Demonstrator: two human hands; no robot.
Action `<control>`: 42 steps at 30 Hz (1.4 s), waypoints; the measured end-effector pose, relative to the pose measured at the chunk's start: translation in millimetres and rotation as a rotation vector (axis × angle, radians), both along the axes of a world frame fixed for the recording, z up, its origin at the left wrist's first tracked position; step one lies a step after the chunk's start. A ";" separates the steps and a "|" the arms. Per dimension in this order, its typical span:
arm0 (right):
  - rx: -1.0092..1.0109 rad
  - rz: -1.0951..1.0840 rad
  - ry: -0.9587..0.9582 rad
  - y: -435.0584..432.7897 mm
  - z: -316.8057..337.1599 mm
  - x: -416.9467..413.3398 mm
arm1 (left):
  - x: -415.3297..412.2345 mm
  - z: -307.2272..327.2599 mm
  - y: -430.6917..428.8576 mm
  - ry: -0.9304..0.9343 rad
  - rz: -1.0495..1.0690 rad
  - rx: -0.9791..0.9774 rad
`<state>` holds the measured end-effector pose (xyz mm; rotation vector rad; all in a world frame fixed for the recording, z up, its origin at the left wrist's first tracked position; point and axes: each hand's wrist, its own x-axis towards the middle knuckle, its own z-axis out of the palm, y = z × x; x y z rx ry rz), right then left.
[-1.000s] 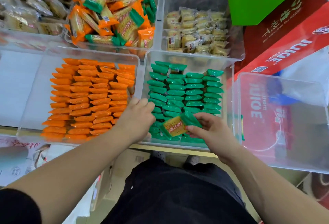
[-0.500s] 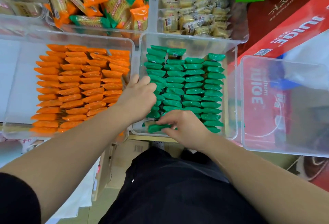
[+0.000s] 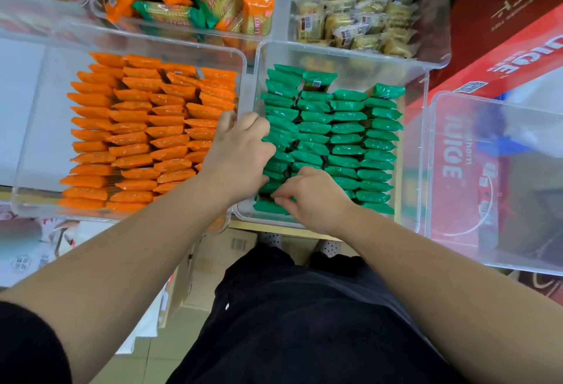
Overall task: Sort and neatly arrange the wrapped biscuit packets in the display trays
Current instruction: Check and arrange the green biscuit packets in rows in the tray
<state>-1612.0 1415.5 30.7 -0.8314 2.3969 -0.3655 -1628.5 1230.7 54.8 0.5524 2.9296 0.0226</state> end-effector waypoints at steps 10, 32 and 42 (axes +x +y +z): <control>0.162 -0.074 0.209 -24.0 5.1 -7.1 | 65.2 4.0 -18.2 0.075 0.211 0.296; 0.009 -0.139 0.451 7.5 44.4 -12.7 | 96.9 -0.8 13.2 -0.311 0.044 -0.001; -0.302 -0.599 0.125 57.2 88.2 -12.0 | 80.3 14.3 27.4 -0.419 0.059 -0.126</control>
